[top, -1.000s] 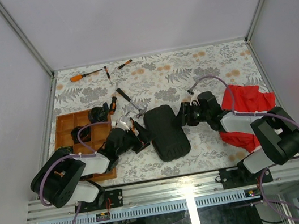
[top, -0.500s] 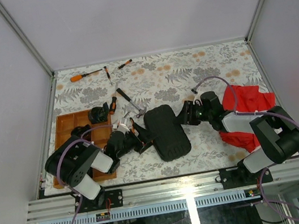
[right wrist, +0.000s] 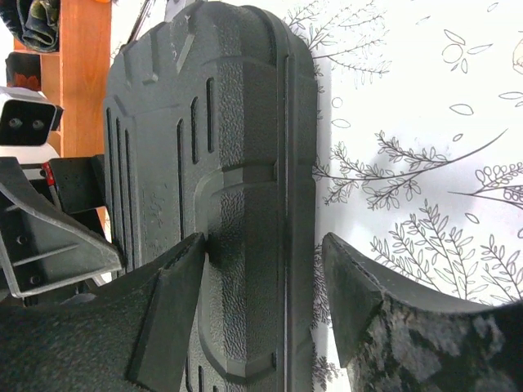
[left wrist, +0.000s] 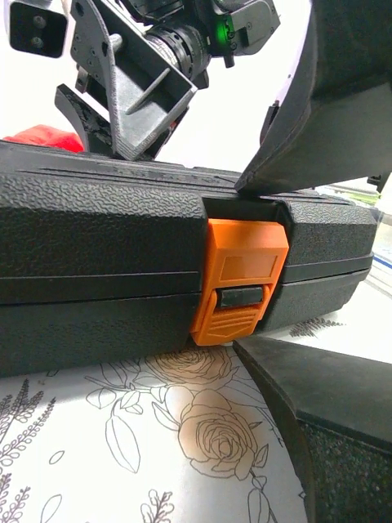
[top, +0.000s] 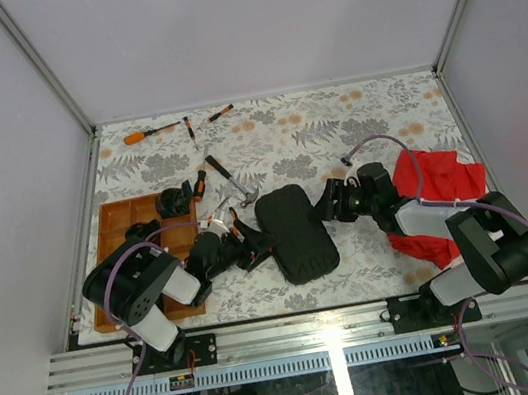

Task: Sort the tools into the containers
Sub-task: Open the storage box at the center of the board.

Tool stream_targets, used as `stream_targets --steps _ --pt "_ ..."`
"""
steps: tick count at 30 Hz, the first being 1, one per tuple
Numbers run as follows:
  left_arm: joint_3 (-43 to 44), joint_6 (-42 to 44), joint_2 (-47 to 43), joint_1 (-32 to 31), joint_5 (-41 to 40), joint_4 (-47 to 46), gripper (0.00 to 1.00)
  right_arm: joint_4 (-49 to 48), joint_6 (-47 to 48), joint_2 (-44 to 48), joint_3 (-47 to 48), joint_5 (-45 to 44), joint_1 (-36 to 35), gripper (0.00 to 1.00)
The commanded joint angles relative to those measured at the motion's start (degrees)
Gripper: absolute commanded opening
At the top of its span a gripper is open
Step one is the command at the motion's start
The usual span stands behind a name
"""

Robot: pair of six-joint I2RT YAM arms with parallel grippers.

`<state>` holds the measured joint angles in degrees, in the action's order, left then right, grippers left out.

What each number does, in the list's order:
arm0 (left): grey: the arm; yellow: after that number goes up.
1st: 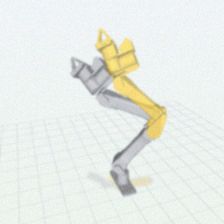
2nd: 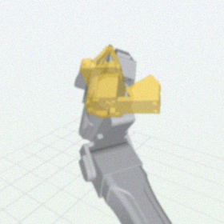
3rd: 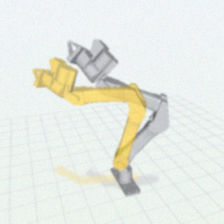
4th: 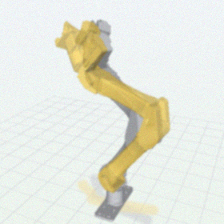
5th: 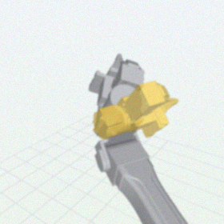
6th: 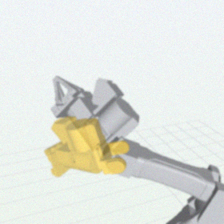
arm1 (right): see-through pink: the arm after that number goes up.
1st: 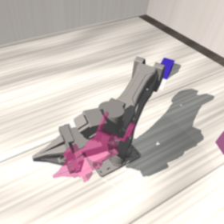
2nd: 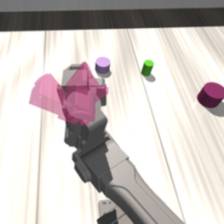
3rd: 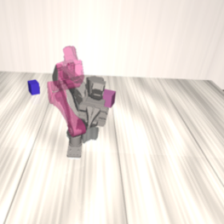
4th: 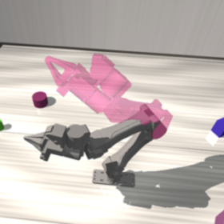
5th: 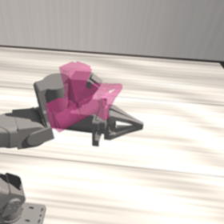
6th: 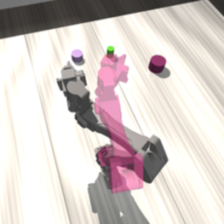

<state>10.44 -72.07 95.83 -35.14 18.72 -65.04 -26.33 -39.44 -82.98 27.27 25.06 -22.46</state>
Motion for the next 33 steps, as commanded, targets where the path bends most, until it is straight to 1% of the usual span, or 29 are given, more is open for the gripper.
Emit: stream_targets --steps 1,5,7,9,12,13,17,21,27,33 --pt "2.57 2.36 -3.14 -0.02 0.28 0.93 0.65 5.59 4.09 3.11 -1.42 -0.54 0.01 0.67" --pt "3.92 3.56 -4.71 -0.02 0.25 4.06 0.64 5.46 5.75 5.11 -0.9 0.32 -0.01 0.78" --pt "4.41 3.97 -5.34 -0.02 0.16 5.11 0.63 4.72 6.37 4.85 -0.31 2.23 -0.02 0.83" --pt "4.94 4.36 -5.62 -0.03 0.1 6.09 0.63 3.5 6.58 3.96 0.25 4.44 -0.06 0.85" --pt "5.28 4.65 -5.8 -0.02 0.23 6.79 0.61 2.12 6.47 2.6 0.86 5.62 -0.03 0.85" --pt "5.45 4.74 -5.82 -0.04 0.3 6.93 0.61 2.15 6.41 2.16 1.12 5.39 -0.07 0.84" --pt "5.77 4.91 -5.46 -0.02 0.4 7.23 0.61 1.92 5.7 0.35 1.61 4.64 -0.02 0.73" --pt "5.8 4.75 -5.39 -0.02 0.46 7.2 0.61 3.0 4.02 -1.0 1.21 1.87 0.0 0.63" --pt "6.3 3.84 -5.33 -0.08 0.15 7.38 0.69 1.3 1.12 -2.84 -1.9 -0.06 0.23 0.55" --pt "6.35 3.45 -5.15 -0.02 -0.2 7.32 0.75 0.2 -1.06 -4.31 -4.06 -0.31 1.92 0.5"
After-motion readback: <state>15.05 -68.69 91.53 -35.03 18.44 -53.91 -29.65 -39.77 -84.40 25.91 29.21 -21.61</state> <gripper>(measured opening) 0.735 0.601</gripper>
